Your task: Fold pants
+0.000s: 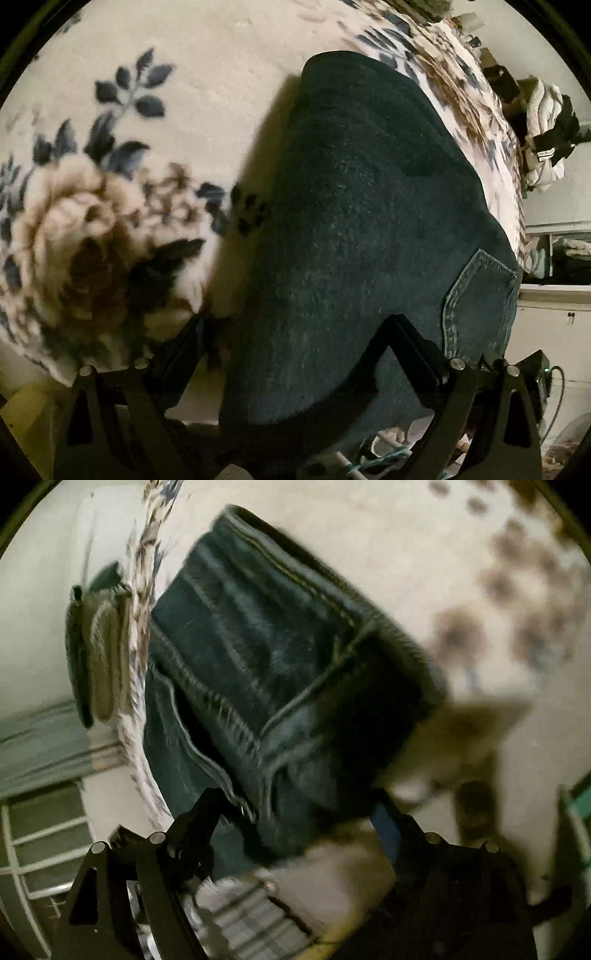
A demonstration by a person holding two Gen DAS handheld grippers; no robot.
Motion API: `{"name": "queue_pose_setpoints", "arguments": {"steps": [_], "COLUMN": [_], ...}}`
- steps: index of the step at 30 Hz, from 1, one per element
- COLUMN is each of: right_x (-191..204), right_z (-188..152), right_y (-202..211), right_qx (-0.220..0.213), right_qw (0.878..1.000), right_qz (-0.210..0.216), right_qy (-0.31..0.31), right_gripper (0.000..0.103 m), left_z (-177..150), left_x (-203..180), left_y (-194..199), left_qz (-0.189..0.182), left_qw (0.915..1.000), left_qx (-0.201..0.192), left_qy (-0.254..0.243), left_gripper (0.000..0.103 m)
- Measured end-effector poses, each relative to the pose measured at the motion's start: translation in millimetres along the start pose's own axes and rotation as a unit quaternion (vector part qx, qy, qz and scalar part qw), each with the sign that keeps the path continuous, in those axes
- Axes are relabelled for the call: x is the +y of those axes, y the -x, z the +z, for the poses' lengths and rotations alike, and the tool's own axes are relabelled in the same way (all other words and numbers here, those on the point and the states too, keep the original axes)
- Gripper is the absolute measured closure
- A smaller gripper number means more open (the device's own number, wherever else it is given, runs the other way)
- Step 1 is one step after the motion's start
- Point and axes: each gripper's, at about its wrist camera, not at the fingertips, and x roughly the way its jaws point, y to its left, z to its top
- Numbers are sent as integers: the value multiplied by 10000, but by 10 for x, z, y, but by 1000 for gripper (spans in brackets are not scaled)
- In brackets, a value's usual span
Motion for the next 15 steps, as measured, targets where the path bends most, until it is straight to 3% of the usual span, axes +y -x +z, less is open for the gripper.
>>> {"name": "queue_pose_setpoints", "arguments": {"steps": [3,6,8,11,15], "right_x": [55,92,62,160,159], "right_z": [-46,-36,10,129,198], "right_y": [46,74,66,112,31], "right_qx": [-496,-668,-722,-769,-384], "right_qw": [9980,9964,9955,9935,9963], "right_qz": [367,487,594,765,350], "right_qy": [166,160,122,359,685], "right_gripper": [13,13,19,22,22], "left_z": [20,38,17,0,20], "left_x": [10,9,11,14,9], "left_y": [8,15,38,49,33], "left_qz": [-116,-214,-261,-272,-259], "left_qw": [9999,9996,9995,9993,9991], "left_qx": [-99,-140,-176,-219,-300], "left_qy": [-63,-87,-90,-112,-147], "left_gripper": [3,3,3,3,3]}}
